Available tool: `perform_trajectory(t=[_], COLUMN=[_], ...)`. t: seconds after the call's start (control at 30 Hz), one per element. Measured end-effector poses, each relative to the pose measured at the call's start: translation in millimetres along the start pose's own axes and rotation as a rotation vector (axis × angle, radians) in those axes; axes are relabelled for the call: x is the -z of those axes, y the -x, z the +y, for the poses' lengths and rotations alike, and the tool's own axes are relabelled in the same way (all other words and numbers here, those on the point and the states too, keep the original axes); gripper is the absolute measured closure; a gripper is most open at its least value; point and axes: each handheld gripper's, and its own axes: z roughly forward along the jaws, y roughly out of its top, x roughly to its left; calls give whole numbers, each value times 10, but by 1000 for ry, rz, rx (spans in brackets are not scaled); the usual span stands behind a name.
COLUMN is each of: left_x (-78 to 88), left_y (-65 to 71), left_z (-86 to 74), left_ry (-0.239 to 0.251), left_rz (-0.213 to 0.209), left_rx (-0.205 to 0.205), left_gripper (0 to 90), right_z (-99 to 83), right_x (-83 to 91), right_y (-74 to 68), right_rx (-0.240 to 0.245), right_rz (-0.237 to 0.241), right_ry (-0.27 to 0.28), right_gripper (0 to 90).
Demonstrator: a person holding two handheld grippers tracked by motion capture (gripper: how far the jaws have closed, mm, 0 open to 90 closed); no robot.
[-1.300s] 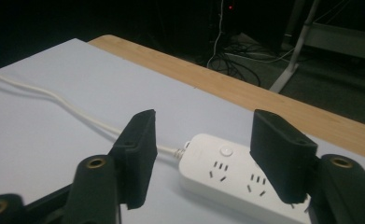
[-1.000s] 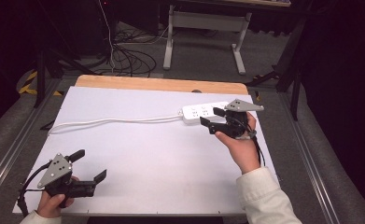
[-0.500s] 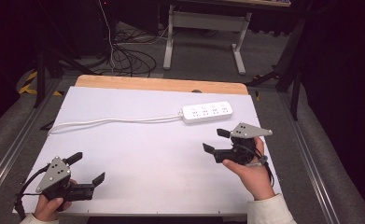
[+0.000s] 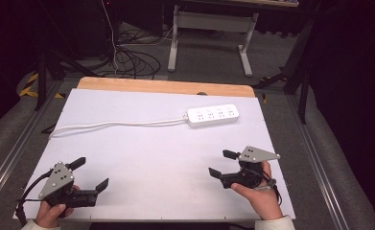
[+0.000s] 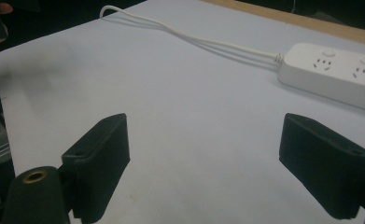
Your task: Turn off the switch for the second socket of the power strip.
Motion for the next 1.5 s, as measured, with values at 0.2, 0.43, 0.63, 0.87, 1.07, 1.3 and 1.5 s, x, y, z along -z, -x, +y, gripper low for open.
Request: perform_trajectory(t=[0.2, 0.43, 0.63, 0.87, 1.07, 1.3, 1.5], left_x=[-1, -17, -26, -48, -32, -30, -42], left_y=[0, -1, 15, 24, 33, 13, 3], left_z=[1, -15, -37, -70, -40, -29, -40], left_ry=[-2, 8, 32, 32, 58, 42, 54], left_rz=[-2, -8, -27, -27, 28, 16, 6], left_rx=[-7, 3, -18, -36, -61, -42, -19], left_gripper=[13, 11, 9, 5, 4, 2, 3], right_z=[-248, -401, -536, -550, -522, -490, -503], right_x=[1, -29, -88, -134, -107, -59, -51], right_y=[-2, -27, -62, -155, -159, -169, -144], right_rx=[-35, -47, -40, 14, 25, 38, 47], right_rz=[44, 16, -9, 1, -15, -22, -39], right_ry=[10, -19, -58, -94, -59, -16, -19], right_gripper=[113, 114, 123, 125, 134, 160, 169])
